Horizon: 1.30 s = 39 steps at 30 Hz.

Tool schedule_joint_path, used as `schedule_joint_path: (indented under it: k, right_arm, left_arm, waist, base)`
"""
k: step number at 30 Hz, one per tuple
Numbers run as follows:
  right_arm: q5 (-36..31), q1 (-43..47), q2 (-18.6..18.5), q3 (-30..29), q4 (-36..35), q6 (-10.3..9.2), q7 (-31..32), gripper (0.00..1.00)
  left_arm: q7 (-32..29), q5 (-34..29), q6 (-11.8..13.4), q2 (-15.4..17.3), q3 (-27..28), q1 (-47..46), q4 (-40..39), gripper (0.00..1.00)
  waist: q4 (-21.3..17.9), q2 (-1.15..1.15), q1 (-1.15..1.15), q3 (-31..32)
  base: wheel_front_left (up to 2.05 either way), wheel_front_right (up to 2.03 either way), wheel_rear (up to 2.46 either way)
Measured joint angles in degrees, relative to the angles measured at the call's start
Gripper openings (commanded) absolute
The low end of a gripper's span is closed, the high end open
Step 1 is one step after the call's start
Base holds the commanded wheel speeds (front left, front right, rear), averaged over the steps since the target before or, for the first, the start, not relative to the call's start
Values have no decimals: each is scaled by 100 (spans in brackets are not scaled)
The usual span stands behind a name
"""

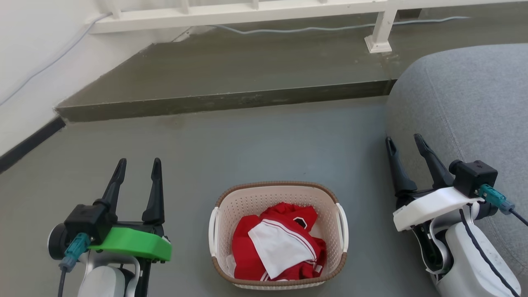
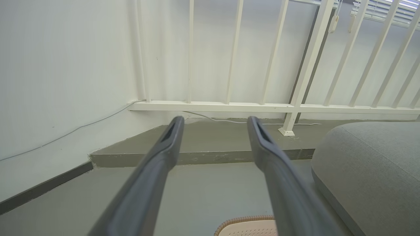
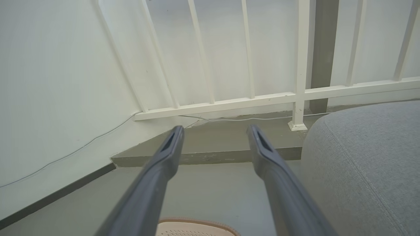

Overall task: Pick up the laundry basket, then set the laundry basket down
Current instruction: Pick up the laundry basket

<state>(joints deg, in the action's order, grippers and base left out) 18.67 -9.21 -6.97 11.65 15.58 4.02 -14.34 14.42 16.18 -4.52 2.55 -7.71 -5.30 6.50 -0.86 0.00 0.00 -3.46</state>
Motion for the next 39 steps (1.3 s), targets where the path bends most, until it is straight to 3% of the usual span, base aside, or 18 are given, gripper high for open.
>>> schedule_joint_path:
  k: [19,39]
  right_arm:
    - [3,-214,31,-313,222,18,-1,100]
    - [257,-988,108,-227,1232,189,5,100]
  left_arm:
    - [0,89,0,-5,-187,-478,11,100]
    - [1,391,-59,-30,-492,-1627,1234,100]
  waist:
    - [-134,0,0,-1026]
    - [-235,0,1,-2511]
  base:
    - [0,0,0]
    - [0,0,0]
